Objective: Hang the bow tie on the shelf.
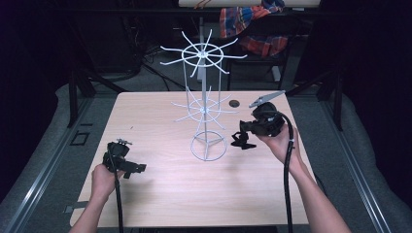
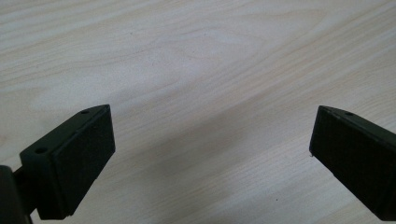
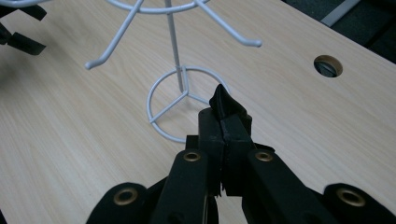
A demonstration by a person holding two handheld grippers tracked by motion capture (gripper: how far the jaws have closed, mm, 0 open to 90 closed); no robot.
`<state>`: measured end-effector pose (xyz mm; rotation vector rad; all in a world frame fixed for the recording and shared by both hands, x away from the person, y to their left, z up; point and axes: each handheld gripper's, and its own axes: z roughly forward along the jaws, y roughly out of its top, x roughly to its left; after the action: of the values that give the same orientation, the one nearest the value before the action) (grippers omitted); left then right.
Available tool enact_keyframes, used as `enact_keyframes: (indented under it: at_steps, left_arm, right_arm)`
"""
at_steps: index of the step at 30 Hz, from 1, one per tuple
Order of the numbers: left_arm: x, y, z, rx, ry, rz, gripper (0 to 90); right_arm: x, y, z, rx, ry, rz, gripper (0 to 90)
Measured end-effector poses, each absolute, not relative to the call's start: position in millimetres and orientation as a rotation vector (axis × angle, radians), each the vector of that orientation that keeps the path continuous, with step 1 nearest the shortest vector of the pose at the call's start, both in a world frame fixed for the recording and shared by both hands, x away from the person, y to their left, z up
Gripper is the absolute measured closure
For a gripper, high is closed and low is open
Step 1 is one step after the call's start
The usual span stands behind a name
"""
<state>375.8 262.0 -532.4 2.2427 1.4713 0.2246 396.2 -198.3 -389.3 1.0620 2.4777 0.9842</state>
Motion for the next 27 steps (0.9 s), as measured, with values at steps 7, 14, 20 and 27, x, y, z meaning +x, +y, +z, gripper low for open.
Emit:
enact_keyframes:
  at_steps: [7,14,20,27]
  left_arm:
    - [375,263,-532,2.240,1.470,0.227,0.1]
    - [376,262,-533,2.242,1.469,0.224,0.1]
    - [375,262,-532,2.239,1.467,0.224,0.1]
    - [375,262,-532,2.238,1.466,0.222,0.1]
  right_arm:
    - [404,-201,-385,1.077,2.442,1.003,89.5]
    - [408,-200,-382,1.068,2.431,0.999,89.5]
    - [409,-202,-381,1.071,2.422,0.998,89.5]
    - [413,-203,-374,1.079,2.406,1.016,89.5]
